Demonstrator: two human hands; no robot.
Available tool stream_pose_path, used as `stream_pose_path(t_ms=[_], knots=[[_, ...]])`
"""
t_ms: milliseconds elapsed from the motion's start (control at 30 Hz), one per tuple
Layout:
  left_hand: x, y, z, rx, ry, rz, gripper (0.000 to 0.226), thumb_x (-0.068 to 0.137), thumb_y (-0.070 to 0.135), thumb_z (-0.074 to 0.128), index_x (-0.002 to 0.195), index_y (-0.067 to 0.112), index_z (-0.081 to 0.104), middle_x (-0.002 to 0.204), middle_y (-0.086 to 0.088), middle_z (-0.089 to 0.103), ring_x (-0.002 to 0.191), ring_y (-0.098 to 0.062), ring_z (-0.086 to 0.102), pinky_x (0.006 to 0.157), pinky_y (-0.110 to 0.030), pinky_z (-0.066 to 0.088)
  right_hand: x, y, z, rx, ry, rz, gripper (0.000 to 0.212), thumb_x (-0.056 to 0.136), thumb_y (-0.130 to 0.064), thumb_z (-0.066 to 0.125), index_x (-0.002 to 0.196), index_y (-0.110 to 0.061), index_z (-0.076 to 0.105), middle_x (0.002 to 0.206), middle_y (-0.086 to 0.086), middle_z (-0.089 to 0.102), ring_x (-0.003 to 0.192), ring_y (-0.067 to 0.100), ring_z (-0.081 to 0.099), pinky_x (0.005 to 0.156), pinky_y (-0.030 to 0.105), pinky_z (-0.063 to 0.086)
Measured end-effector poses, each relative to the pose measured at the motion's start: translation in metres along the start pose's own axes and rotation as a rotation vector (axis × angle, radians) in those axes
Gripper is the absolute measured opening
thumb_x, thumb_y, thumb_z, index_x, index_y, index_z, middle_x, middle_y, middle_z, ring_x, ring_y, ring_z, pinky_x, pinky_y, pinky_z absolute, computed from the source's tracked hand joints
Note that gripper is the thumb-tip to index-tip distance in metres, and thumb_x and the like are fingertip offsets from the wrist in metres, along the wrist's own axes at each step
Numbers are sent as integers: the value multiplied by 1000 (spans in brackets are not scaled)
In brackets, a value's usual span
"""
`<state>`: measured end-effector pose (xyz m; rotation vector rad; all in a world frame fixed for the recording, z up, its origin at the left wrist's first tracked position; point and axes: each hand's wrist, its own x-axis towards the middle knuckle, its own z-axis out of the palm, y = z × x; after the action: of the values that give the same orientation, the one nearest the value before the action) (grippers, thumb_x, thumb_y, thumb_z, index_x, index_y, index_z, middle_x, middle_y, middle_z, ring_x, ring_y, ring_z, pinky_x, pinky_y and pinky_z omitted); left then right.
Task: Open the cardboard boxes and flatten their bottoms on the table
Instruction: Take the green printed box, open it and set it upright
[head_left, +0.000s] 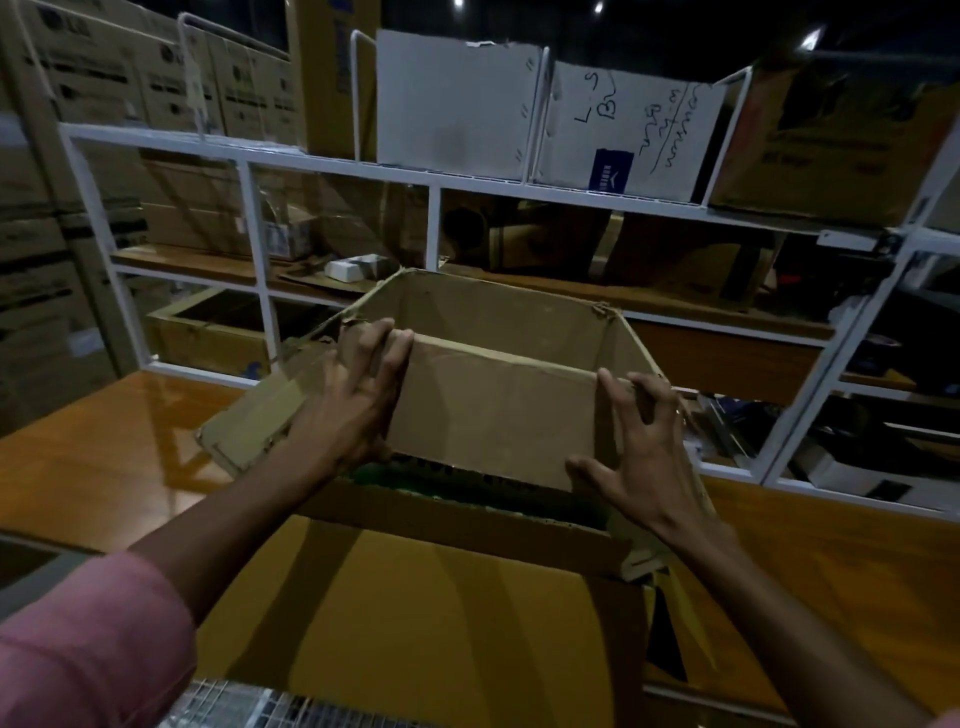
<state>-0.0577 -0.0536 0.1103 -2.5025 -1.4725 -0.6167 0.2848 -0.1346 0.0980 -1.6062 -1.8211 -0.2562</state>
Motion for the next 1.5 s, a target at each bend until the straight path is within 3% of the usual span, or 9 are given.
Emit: stream_pose_path(t_ms=[100,233,433,633,733,1100,1267,1400,1500], knots=[[-4,-8,0,38,-59,-39,153,45,42,98,159,28,-3,163,-10,2,136,-56,25,95,-73,45,-3,-3,5,-2,-14,-16,98,72,-46,87,153,-29,34,149,11,19,134,32,29,102,37,35],[-17,-19,1,74,-104,-55,154,44,47,95,158,30,-7,162,-10,3,136,-55,27,101,-74,39,-8,-14,13,53,-83,40,96,74,-47,85,153,-34,32,147,3,14,135,38,29,101,43,41],[-19,-17,1,74,-394,-180,146,63,40,92,154,38,-23,163,5,-29,144,-54,14,111,-69,33,-20,-11,20,-2,-313,117,88,83,-57,72,155,-34,26,157,-1,10,141,37,31,111,53,42],[-10,8,-9,-1,-608,-153,98,88,48,71,161,30,9,170,1,3,154,-40,0,116,-71,10,-30,-5,23,57,-391,153,66,94,-56,59,151,-27,39,155,-1,26,129,21,48,106,44,47],[-13,23,4,-4,-559,-100,88,91,50,66,160,32,14,169,2,7,154,-36,1,115,-71,12,-33,-11,21,161,-378,204,64,95,-55,57,150,-27,40,153,1,30,117,19,55,100,44,53],[-27,91,44,2,-168,31,65,99,46,46,156,23,26,168,-6,13,154,-32,6,119,-66,16,-48,-26,34,141,-225,299,66,100,-44,55,155,-18,31,155,8,27,136,25,41,99,28,34],[-18,99,48,-5,-217,21,63,100,50,40,155,22,29,168,-6,16,154,-32,10,118,-66,18,-27,-16,35,501,-260,683,74,93,-35,68,152,-31,24,144,5,48,119,28,57,95,48,54],[-12,104,46,-3,-231,37,73,94,61,27,156,23,28,167,-5,17,154,-31,10,118,-67,17,-17,-12,20,854,-190,876,64,91,2,67,146,-21,42,136,12,55,110,27,61,80,40,57],[-6,109,43,-17,-223,52,80,88,65,14,154,22,31,166,-5,22,153,-30,14,117,-67,17,-17,-11,12,1051,-147,918,54,88,7,65,133,-19,53,121,11,61,104,28,64,78,41,60]])
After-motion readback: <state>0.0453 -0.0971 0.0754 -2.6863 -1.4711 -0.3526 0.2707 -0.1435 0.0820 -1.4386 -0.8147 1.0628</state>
